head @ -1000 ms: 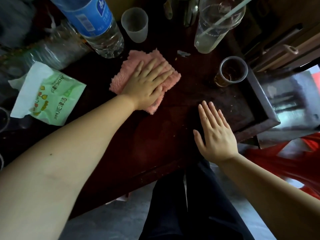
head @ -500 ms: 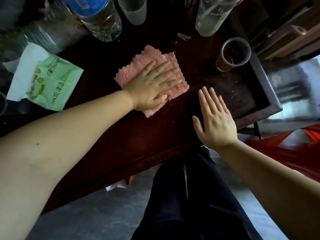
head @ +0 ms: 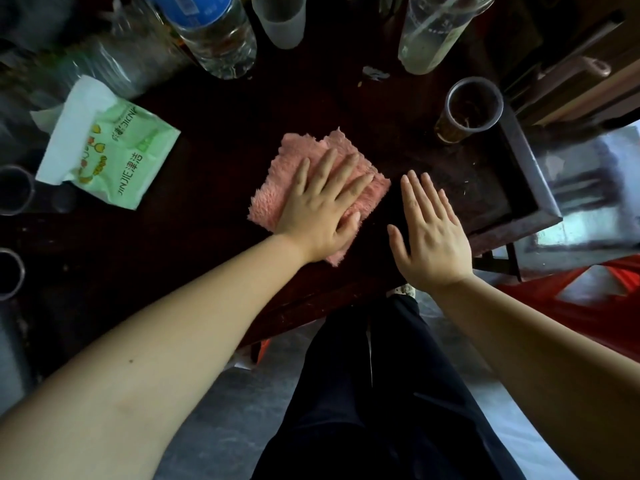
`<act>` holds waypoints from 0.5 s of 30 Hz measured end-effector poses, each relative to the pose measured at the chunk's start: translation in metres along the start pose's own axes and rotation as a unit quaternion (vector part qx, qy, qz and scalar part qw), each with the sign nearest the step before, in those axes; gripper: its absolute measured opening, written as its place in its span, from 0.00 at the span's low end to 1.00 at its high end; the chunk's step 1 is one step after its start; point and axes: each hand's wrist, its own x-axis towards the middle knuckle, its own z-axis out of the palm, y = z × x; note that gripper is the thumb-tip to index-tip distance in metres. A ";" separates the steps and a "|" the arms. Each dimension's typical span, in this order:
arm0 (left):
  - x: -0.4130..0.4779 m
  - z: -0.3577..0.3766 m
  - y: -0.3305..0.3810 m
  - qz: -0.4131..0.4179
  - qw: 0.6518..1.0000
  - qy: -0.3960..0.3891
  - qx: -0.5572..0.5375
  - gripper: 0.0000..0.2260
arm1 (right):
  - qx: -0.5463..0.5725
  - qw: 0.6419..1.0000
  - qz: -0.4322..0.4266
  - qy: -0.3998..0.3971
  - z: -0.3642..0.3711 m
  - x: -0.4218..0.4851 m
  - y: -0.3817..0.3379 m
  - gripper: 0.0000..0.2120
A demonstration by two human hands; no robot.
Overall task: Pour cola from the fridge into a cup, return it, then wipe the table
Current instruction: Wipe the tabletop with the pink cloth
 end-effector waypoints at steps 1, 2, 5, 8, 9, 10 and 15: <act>-0.003 0.001 0.007 -0.027 1.000 0.002 -0.006 0.28 | 0.001 1.000 0.000 0.000 0.000 0.000 0.000 0.32; -0.005 0.003 0.015 -0.057 0.998 0.003 -0.013 0.28 | 0.001 1.000 0.000 -0.001 0.000 0.000 0.000 0.32; -0.006 0.005 0.042 -0.144 0.989 0.009 -0.027 0.28 | 0.002 1.000 -0.002 -0.002 -0.001 0.000 0.001 0.32; -0.002 0.006 0.059 -0.204 0.978 0.005 -0.034 0.29 | 0.004 1.000 -0.004 -0.002 -0.001 0.001 0.002 0.32; -0.001 0.007 0.060 -0.213 0.976 0.004 -0.038 0.29 | 0.004 1.000 -0.003 -0.002 -0.001 0.001 0.001 0.32; 0.000 0.008 0.061 -0.217 0.975 0.004 -0.040 0.29 | 0.005 1.000 -0.002 -0.002 -0.001 0.001 0.001 0.32; 0.015 0.007 0.071 -0.276 0.959 0.008 -0.067 0.29 | 0.014 1.000 -0.001 0.003 -0.001 0.001 0.000 0.32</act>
